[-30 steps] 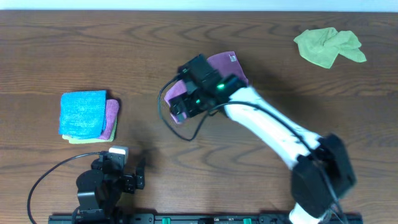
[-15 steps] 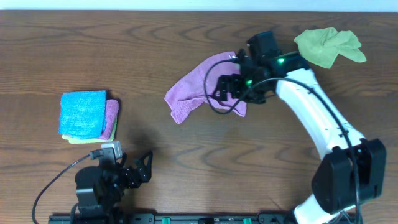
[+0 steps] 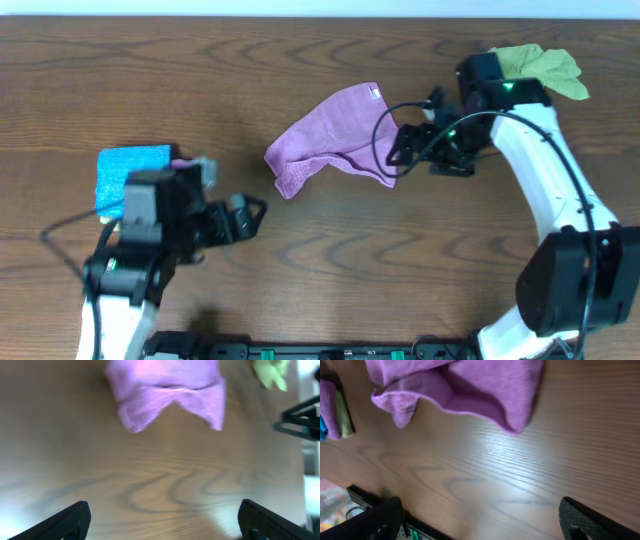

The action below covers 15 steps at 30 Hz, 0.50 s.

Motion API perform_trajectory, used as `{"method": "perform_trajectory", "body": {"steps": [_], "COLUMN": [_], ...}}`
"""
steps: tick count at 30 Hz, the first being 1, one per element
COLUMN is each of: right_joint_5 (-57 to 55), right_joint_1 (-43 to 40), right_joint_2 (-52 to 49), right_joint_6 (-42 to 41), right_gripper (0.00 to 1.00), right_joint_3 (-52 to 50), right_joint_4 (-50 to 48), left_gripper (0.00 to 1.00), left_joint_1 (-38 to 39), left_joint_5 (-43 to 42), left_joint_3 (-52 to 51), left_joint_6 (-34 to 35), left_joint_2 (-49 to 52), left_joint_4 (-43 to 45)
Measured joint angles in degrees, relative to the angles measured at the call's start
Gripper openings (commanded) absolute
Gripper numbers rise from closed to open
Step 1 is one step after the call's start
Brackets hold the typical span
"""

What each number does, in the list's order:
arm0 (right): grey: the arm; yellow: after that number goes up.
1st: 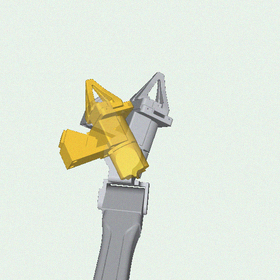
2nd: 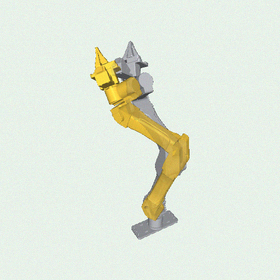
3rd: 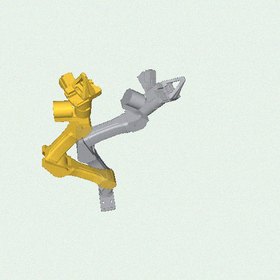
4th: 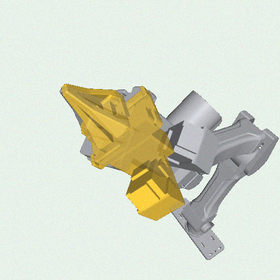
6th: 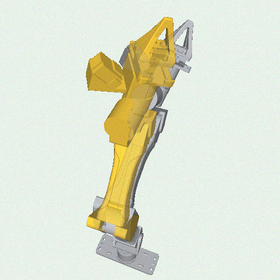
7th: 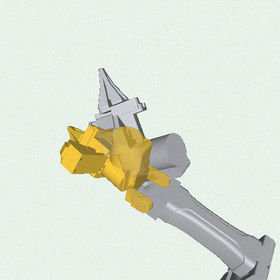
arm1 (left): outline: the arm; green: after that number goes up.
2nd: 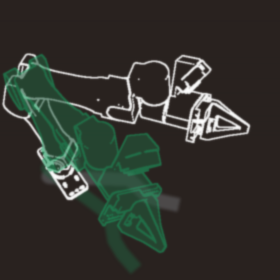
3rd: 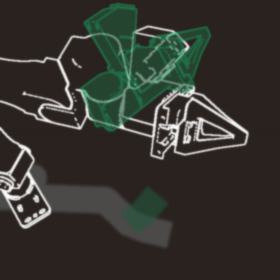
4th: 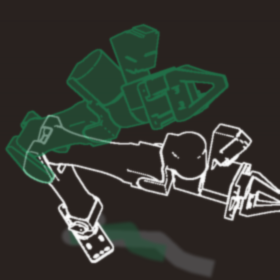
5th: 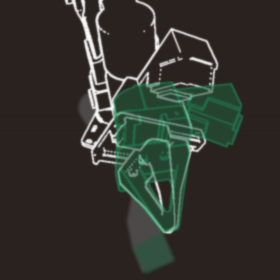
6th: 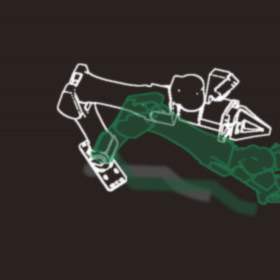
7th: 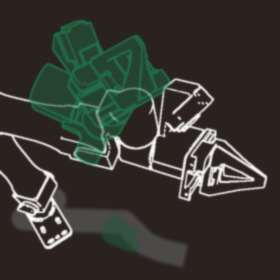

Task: Fold the cloth
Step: 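Reach the left gripper to the purple cloth's left corner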

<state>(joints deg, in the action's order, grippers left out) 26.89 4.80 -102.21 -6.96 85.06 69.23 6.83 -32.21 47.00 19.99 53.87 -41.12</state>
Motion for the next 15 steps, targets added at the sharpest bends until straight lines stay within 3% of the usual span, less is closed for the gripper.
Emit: {"method": "perform_trajectory", "body": {"steps": [8, 15], "right_joint_5": [6.5, 14.3], "right_joint_1": [-7.8, -10.7], "right_joint_2": [0.2, 0.2], "right_joint_6": [4.3, 6.1], "right_gripper": [0.99, 0.99], "right_joint_3": [-6.0, -19.8], "right_joint_4": [-3.3, -15.0], "left_gripper": [0.95, 0.95], "left_joint_1": [2.8, 3.2], "left_joint_5": [-5.0, -5.0], "left_joint_3": [2.1, 2.1], "left_joint_6": [11.9, 22.8], "left_joint_2": [10.8, 13.6], "left_joint_4": [6.0, 13.2]}}
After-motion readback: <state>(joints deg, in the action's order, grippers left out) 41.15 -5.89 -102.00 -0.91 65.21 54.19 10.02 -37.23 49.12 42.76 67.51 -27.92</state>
